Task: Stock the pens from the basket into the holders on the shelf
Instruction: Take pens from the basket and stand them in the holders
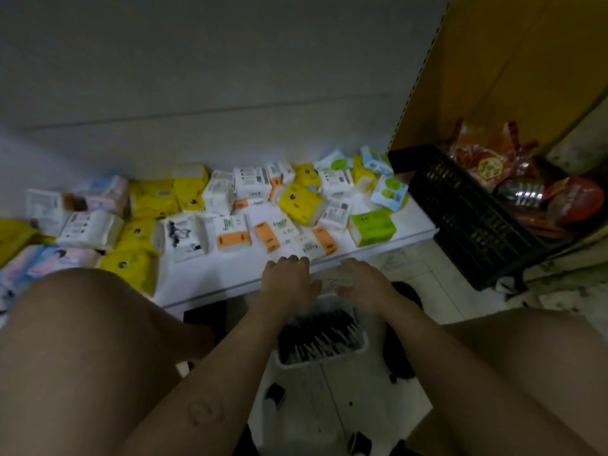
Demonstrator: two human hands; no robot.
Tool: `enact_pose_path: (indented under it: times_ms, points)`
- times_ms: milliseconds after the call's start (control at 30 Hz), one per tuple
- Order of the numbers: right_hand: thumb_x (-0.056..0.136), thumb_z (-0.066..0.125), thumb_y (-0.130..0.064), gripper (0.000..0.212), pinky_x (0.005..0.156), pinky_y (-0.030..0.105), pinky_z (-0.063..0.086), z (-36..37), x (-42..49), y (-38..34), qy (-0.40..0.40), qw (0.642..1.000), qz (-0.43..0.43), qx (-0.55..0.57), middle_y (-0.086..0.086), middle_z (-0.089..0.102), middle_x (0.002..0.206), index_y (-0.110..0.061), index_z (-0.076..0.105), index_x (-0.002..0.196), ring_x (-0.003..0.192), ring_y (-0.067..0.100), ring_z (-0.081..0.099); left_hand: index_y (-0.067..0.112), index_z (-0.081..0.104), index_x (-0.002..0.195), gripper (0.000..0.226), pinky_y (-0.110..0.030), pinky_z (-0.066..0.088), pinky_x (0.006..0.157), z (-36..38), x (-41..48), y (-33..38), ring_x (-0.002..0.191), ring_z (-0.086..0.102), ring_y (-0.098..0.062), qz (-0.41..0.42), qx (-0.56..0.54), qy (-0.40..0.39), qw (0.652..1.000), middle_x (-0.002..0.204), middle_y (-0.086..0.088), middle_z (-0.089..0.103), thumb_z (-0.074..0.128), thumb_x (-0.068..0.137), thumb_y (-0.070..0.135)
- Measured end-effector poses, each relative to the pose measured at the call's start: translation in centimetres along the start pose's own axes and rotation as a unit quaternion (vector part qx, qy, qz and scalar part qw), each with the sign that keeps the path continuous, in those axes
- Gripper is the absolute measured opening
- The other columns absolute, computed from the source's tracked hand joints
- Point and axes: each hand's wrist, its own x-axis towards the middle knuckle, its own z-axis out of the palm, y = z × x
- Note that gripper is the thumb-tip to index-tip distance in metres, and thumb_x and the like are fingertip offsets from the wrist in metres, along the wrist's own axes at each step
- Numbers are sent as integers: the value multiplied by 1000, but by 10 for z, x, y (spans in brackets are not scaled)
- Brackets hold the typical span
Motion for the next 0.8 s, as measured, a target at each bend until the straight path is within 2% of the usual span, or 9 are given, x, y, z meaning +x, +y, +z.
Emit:
enact_pose_path:
  times_ms: [167, 233, 333, 433, 500, 567, 633, 733, 800]
  points:
    - [97, 55, -28, 58, 93, 33, 42, 53, 30, 36, -83, 995, 56, 7, 14, 46, 141, -7, 31, 146, 123, 30, 50, 17, 59, 112, 31, -35, 51, 79, 63, 16, -2, 101, 61, -26, -54, -80, -110, 989, 112, -7, 64, 52, 91, 38]
    - [97, 53, -24, 45, 84, 32, 40, 75, 37, 50, -106, 992, 62, -6, 13, 55, 128, -8, 43, 138, 115, 31, 54, 15, 61, 112, 28, -33, 52, 78, 90, 20, -3, 98, 62, -24, -58, -97, -149, 982, 110, -7, 65, 48, 94, 34]
    - [100, 46, -23, 29, 93, 35, 36, 107, 41, 77, -184, 980, 64, -38, 10, 59, 112, -8, 54, 124, 113, 32, 54, 16, 62, 114, 26, -33, 57, 78, 132, 21, -2, 91, 63, -21, -68, -150, -201, 966, 104, -7, 66, 46, 97, 28]
    - [101, 46, -29, 24, 76, 35, 43, 123, 45, 103, -227, 968, 75, -72, 9, 58, 102, -10, 54, 113, 98, 33, 57, 10, 64, 103, 26, -29, 51, 65, 165, 24, -5, 83, 63, -23, -108, -193, -235, 947, 96, -10, 67, 45, 98, 27]
    - [100, 46, -32, 29, 73, 37, 48, 129, 50, 116, -221, 968, 77, -89, 12, 58, 107, -9, 54, 115, 93, 32, 58, 8, 63, 104, 27, -27, 46, 66, 183, 28, -6, 81, 60, -22, -132, -232, -250, 931, 96, -8, 65, 46, 98, 28]
    - [99, 48, -30, 28, 78, 38, 50, 134, 57, 122, -209, 970, 73, -101, 15, 57, 107, -6, 55, 111, 93, 32, 57, 14, 59, 89, 19, -30, 46, 72, 197, 30, -5, 73, 52, -13, -178, -269, -272, 907, 85, 1, 57, 49, 98, 27]
    - [97, 50, -26, 25, 79, 38, 48, 139, 65, 120, -195, 973, 71, -97, 16, 56, 108, -5, 57, 110, 93, 32, 54, 24, 46, 69, 28, -31, 45, 75, 210, 34, -3, 62, 44, -5, -235, -293, -290, 880, 72, 8, 47, 52, 96, 24]
    - [99, 46, -31, 32, 96, 42, 44, 149, 76, 118, -175, 980, 60, -77, 16, 58, 114, -6, 58, 115, 103, 32, 53, 25, 45, 67, 31, -32, 49, 76, 217, 43, 1, 60, 47, -7, -295, -361, -323, 823, 69, 6, 48, 50, 97, 18]
    - [100, 43, -29, 35, 103, 43, 39, 155, 79, 119, -190, 975, 57, -95, 17, 56, 123, -6, 55, 124, 114, 33, 51, 26, 46, 68, 32, -35, 51, 82, 220, 47, 1, 62, 47, -8, -302, -383, -326, 810, 71, 6, 48, 50, 98, 19]
